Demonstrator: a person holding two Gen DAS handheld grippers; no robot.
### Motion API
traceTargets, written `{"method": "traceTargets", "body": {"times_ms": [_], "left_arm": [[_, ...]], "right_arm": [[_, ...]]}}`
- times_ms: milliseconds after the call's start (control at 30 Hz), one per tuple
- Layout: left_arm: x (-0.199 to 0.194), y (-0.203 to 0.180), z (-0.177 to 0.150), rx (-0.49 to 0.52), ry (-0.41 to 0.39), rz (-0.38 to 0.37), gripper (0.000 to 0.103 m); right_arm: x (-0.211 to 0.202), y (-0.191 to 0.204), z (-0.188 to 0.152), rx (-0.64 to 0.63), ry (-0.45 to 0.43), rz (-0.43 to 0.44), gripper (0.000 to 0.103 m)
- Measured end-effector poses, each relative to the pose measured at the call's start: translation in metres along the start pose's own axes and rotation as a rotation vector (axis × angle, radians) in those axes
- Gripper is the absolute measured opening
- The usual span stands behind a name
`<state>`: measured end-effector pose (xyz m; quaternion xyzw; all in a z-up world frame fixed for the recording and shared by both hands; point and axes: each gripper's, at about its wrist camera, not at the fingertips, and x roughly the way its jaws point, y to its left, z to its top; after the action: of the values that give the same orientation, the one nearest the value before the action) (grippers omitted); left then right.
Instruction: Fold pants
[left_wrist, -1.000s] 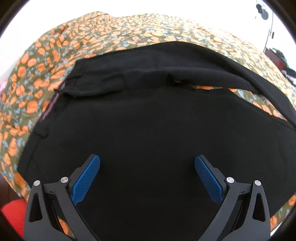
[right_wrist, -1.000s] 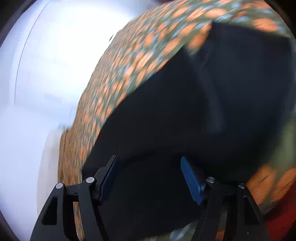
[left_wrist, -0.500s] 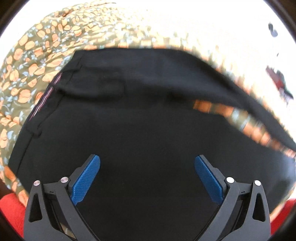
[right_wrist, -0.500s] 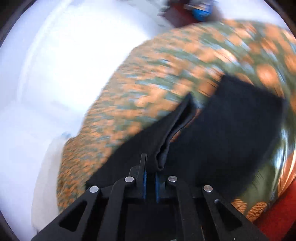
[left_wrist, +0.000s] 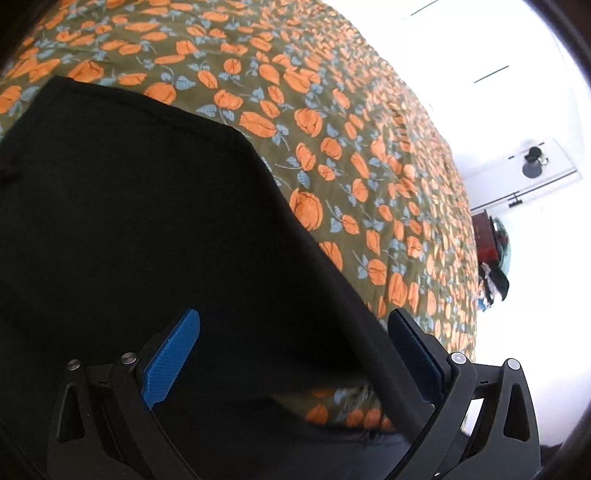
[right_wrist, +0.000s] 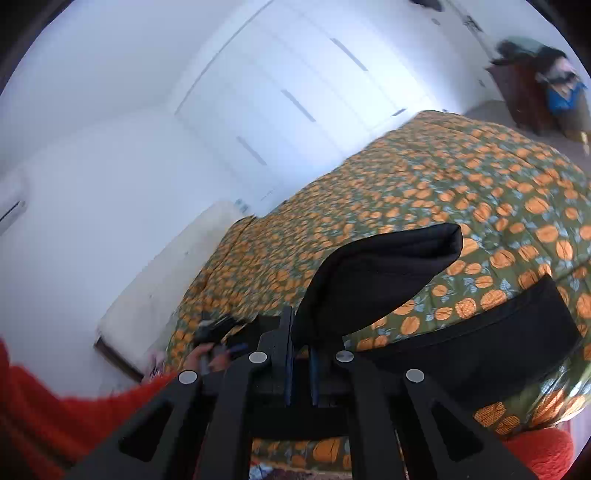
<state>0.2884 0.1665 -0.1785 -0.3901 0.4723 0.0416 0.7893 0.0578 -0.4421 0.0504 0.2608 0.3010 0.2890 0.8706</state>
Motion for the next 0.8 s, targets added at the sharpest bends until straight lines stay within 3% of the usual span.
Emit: {"method": "traceTargets", "body": {"times_ms": [100, 200, 233, 267, 300, 333, 433, 533, 633, 700, 767, 800], "left_arm": [[0.002, 0.001, 0.005, -0.019, -0.014, -0.005, 0.096], [0.003, 0.008, 0.009, -0.055, -0.016, -0.04, 0.076], [0.005, 0.012, 0.01, -0.071, -0.007, -0.055, 0.062], [0.006, 0.013, 0.011, -0.076, -0.001, -0.065, 0.036], [0.006, 0.015, 0.01, -0.074, 0.01, -0.075, 0.019], [0.003, 0.016, 0.009, -0.072, 0.014, -0.072, 0.006], [-0.025, 0.018, 0.009, -0.057, -0.032, -0.107, 0.005], [-0.076, 0.004, 0.015, 0.003, -0.133, -0.135, 0.005], [-0.159, -0.01, 0.005, 0.088, -0.296, -0.143, 0.005], [-0.211, -0.007, -0.022, 0.141, -0.389, -0.103, 0.006], [-0.233, 0.009, -0.058, 0.148, -0.412, -0.07, 0.006], [-0.233, 0.022, -0.086, 0.14, -0.385, -0.038, 0.006]], "right_arm": [[-0.01, 0.003, -0.005, -0.033, 0.033, 0.078, 0.007], [-0.026, 0.0, -0.01, -0.03, 0.041, 0.184, 0.007], [-0.031, -0.004, -0.013, -0.017, 0.047, 0.215, 0.007], [-0.035, -0.007, -0.014, -0.007, 0.052, 0.228, 0.007], [-0.038, -0.011, -0.015, 0.004, 0.056, 0.232, 0.007], [-0.04, -0.019, -0.017, 0.018, 0.056, 0.217, 0.007], [-0.035, -0.043, -0.016, 0.051, 0.069, 0.077, 0.007], [0.0, -0.073, -0.006, 0.028, 0.125, -0.094, 0.007], [0.04, -0.083, 0.019, 0.003, 0.134, -0.096, 0.007], [0.055, -0.085, 0.036, -0.003, 0.118, -0.054, 0.007], [0.065, -0.085, 0.052, -0.008, 0.124, -0.045, 0.007], [0.066, -0.087, 0.054, -0.014, 0.132, -0.064, 0.007]]}}
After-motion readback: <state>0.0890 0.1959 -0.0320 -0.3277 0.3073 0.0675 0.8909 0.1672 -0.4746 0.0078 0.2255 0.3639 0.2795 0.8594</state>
